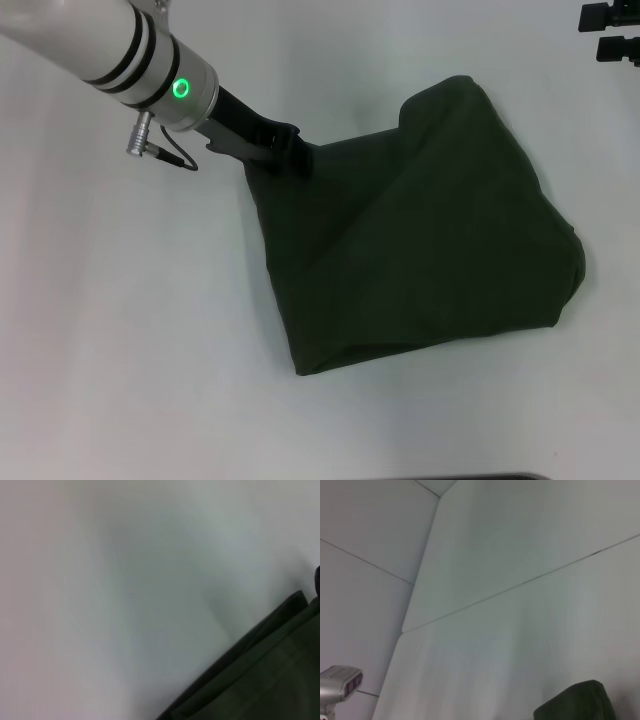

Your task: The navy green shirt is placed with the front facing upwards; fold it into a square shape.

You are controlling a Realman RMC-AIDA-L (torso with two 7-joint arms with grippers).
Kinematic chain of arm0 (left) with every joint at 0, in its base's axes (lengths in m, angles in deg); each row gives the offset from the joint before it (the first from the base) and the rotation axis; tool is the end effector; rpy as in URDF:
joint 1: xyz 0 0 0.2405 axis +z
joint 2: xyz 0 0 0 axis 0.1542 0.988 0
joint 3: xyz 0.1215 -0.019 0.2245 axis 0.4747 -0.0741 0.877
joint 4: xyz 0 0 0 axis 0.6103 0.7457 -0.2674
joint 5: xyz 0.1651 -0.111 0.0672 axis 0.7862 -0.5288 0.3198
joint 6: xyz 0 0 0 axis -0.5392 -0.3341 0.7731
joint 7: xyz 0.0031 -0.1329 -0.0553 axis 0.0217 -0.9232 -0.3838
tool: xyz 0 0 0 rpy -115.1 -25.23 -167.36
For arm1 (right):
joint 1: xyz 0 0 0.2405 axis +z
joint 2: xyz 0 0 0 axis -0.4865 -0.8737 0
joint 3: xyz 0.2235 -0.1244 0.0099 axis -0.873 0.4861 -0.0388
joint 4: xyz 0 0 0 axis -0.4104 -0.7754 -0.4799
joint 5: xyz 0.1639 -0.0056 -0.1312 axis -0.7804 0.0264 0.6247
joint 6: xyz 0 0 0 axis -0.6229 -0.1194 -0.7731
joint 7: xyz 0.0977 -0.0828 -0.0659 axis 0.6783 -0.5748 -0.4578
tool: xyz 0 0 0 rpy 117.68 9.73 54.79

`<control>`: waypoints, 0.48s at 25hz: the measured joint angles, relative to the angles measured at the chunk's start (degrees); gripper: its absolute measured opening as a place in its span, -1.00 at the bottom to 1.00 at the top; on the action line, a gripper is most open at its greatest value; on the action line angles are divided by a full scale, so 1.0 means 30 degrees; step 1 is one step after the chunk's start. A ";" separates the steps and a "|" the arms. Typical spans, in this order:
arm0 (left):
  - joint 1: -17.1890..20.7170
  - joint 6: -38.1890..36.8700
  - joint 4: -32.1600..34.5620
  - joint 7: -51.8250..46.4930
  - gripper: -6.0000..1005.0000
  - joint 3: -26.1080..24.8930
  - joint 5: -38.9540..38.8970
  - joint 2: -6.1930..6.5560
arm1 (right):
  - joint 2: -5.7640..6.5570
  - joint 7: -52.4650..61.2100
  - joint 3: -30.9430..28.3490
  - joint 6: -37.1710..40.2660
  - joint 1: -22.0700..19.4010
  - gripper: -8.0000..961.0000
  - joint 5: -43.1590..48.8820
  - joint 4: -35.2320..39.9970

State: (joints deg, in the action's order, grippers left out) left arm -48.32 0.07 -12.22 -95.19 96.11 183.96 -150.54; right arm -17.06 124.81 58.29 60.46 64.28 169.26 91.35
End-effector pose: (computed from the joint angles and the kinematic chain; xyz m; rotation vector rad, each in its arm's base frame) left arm -0.1644 0.4121 -0.0769 -2.4227 -1.4944 0.1961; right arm 0.2829 0.3704 0.1318 -2.1477 1.8317 0.6502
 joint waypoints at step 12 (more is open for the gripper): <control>-0.0070 -0.0186 0.0002 0.0029 -0.64 0.0006 -0.0010 0.0007 | 0.0000 0.0009 -0.0235 0.0025 0.0038 0.51 -0.0008 0.0000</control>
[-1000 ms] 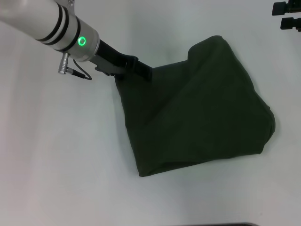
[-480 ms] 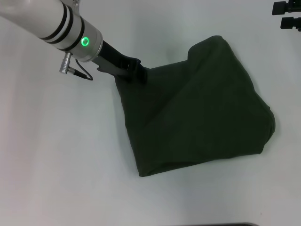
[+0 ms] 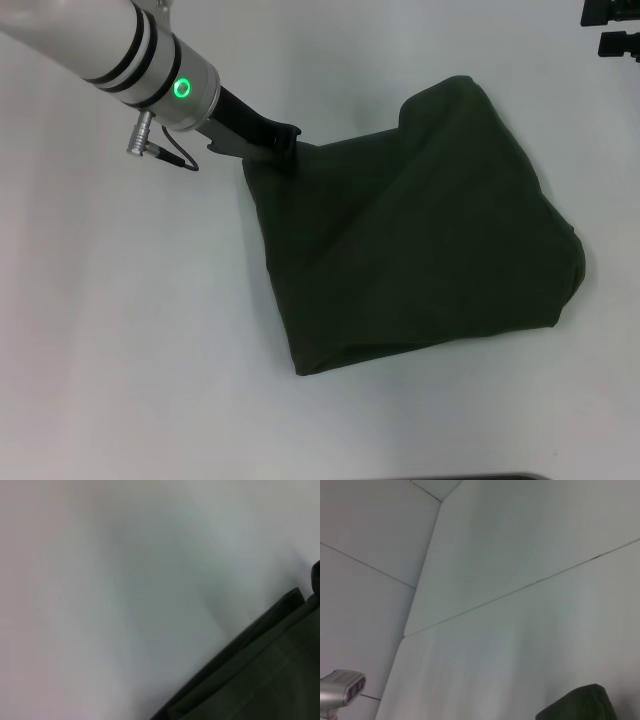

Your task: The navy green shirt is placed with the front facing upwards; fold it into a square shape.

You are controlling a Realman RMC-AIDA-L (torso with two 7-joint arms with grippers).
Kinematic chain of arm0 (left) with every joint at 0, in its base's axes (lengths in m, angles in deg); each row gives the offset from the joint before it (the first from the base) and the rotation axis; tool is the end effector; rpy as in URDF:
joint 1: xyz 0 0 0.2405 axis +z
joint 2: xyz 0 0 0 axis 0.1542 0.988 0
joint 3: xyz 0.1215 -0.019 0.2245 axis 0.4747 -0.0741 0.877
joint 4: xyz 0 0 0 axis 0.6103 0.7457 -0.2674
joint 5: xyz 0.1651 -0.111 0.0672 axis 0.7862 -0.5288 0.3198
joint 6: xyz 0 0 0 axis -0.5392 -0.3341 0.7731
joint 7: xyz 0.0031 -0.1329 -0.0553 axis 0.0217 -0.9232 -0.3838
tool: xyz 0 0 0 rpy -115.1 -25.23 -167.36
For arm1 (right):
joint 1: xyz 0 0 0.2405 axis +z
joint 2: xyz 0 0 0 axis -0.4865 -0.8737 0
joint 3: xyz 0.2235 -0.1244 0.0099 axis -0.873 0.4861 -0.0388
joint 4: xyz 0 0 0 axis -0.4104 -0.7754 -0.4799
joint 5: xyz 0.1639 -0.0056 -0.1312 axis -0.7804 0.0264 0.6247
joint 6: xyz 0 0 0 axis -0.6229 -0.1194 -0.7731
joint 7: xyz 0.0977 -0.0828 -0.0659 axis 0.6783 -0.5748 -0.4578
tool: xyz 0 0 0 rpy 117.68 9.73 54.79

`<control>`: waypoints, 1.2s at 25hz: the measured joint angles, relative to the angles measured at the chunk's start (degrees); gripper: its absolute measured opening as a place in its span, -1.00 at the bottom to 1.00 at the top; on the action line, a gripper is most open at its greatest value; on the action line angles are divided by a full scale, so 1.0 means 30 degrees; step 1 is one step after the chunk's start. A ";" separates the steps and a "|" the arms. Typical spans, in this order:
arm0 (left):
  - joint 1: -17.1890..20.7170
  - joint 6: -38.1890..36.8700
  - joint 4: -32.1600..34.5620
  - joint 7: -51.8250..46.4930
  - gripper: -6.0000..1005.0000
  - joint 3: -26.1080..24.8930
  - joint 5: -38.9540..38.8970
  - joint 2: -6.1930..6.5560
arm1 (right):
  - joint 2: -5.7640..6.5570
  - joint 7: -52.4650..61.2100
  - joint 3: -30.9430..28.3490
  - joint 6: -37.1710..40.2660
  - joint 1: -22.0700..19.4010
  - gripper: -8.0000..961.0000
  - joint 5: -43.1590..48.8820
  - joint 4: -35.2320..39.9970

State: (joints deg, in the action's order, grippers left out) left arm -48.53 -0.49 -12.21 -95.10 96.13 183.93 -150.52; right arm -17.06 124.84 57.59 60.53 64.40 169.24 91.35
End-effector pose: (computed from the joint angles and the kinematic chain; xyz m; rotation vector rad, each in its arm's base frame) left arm -0.1630 0.4114 -0.0769 -2.4319 -1.4933 0.2036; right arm 0.2824 0.3710 0.1334 -2.1417 1.8303 0.6660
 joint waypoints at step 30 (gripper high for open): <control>0.0728 0.1288 -0.0010 0.0213 -0.54 -0.1031 -0.0031 0.0314 | 0.0000 0.0050 -0.0342 0.0131 -0.0007 0.51 0.0002 -0.0029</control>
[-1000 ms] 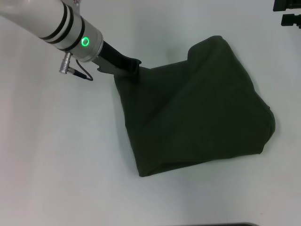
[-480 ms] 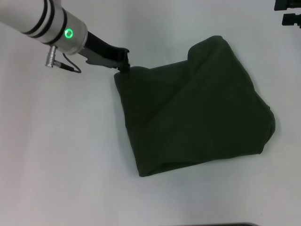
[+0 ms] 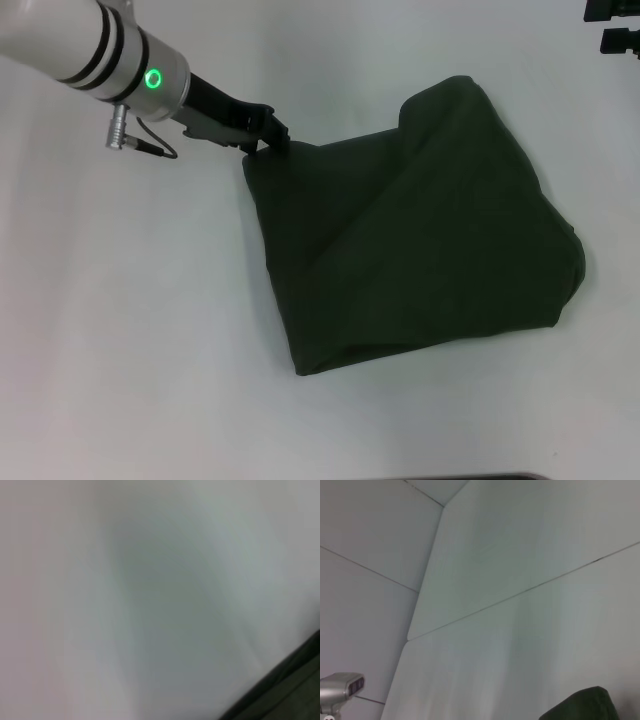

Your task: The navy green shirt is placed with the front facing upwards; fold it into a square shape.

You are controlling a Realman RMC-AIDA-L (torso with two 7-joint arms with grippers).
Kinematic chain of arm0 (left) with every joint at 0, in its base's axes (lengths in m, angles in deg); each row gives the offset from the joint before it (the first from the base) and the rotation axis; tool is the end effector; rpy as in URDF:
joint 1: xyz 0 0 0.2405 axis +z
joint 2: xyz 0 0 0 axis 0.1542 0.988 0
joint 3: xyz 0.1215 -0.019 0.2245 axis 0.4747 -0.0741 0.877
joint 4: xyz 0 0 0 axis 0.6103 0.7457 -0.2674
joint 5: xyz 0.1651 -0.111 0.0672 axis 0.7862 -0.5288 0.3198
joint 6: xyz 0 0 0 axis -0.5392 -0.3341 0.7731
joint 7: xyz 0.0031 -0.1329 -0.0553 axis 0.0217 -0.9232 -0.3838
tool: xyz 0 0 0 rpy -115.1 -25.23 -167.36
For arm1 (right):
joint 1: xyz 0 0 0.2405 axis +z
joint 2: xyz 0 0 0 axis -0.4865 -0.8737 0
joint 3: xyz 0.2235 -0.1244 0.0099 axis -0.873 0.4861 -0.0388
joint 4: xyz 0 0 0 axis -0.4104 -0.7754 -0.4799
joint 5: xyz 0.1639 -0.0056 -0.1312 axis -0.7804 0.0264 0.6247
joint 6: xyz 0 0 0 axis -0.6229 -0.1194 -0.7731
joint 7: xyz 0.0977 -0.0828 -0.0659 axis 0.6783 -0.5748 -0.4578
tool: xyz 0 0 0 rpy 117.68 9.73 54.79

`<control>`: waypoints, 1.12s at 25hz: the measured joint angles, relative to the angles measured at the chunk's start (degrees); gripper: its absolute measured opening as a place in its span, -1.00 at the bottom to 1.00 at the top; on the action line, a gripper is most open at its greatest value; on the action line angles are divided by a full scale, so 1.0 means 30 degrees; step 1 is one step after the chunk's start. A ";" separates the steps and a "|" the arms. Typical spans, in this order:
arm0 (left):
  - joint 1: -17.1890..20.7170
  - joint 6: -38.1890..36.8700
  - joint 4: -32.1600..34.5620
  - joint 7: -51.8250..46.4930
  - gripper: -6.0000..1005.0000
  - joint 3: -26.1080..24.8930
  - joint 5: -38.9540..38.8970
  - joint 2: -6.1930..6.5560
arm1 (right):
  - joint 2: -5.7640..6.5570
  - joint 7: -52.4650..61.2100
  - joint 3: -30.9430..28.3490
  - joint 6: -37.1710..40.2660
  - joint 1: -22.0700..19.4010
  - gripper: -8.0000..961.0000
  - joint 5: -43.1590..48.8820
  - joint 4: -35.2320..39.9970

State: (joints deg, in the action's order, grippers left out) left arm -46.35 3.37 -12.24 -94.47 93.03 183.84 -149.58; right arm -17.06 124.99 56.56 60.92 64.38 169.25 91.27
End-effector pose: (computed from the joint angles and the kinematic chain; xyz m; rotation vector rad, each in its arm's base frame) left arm -0.1809 0.4217 -0.0638 -2.3366 -1.5255 0.1001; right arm 0.2828 0.3703 0.1352 -2.1323 1.8376 0.6876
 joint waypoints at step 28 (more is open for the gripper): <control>-0.0484 -0.0385 -0.1515 0.0142 0.78 -0.0187 -0.0239 0.0457 | 0.0000 -0.0001 0.0001 0.0042 0.0077 0.51 -0.0001 0.0001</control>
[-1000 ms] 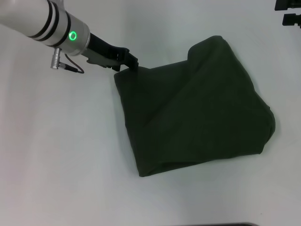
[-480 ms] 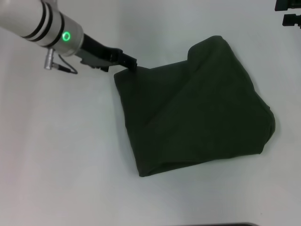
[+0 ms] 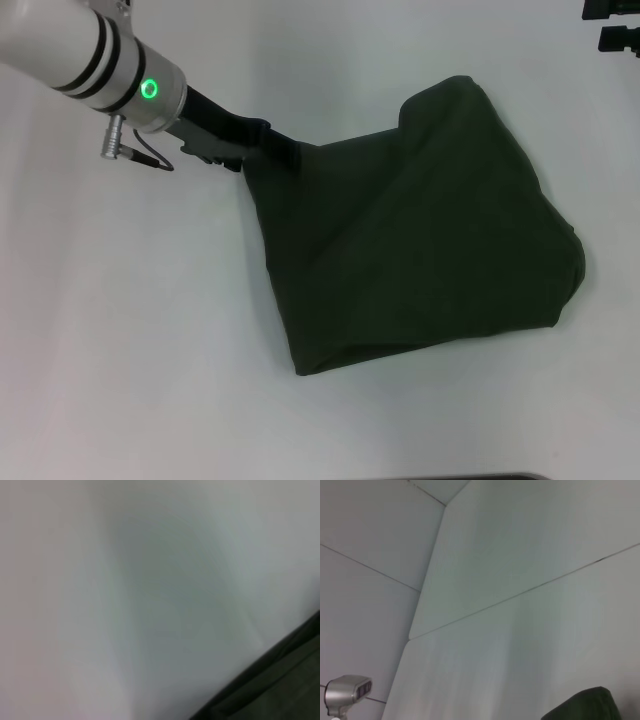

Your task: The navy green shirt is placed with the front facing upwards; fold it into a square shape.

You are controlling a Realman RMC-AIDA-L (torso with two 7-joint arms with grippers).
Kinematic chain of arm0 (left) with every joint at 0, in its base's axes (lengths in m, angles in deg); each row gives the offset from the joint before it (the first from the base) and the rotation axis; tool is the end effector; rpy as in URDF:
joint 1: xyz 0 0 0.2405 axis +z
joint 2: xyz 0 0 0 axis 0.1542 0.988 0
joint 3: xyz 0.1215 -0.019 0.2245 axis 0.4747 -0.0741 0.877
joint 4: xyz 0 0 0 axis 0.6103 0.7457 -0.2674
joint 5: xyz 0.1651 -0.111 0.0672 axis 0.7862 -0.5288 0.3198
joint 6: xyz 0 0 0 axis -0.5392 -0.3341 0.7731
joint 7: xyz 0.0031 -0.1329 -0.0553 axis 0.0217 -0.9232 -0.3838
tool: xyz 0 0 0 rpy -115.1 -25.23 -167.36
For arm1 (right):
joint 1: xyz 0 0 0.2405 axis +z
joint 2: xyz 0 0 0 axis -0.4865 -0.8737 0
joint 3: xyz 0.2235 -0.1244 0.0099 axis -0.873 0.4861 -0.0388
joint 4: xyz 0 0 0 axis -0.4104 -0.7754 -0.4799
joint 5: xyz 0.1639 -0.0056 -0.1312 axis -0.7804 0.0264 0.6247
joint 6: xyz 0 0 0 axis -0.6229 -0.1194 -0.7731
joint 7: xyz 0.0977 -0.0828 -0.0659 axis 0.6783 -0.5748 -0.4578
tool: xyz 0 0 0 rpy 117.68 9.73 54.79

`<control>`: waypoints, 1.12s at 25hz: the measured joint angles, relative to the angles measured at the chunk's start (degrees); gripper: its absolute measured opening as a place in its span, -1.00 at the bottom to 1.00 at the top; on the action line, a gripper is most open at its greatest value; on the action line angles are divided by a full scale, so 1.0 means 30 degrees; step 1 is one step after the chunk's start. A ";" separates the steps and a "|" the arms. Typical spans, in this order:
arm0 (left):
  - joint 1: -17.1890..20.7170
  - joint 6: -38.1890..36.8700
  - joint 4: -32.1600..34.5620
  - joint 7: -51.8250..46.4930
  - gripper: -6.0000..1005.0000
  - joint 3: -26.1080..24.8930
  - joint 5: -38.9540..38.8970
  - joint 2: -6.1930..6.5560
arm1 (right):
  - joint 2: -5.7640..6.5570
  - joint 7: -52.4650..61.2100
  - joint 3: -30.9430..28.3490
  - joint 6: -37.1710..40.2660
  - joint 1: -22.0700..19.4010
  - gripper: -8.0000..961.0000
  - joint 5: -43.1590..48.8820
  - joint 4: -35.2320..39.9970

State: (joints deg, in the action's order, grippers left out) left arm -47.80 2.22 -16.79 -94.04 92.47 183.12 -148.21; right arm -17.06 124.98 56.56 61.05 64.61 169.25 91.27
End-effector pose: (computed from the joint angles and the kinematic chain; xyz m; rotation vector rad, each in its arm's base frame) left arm -0.1875 0.4173 -0.0656 -2.3448 -1.5855 0.1479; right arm 0.2812 0.3711 0.1351 -2.1389 1.8346 0.6882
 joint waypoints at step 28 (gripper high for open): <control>-0.0203 -0.0563 0.0536 0.0094 0.51 0.0006 -0.0182 -0.0444 | 0.0029 -0.0008 -0.0148 0.0007 -0.0145 0.50 0.0000 -0.0012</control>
State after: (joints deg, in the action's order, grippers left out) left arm -48.41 0.53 -15.18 -93.76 92.49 182.58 -149.54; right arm -16.98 124.96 56.12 61.07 64.17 169.25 91.23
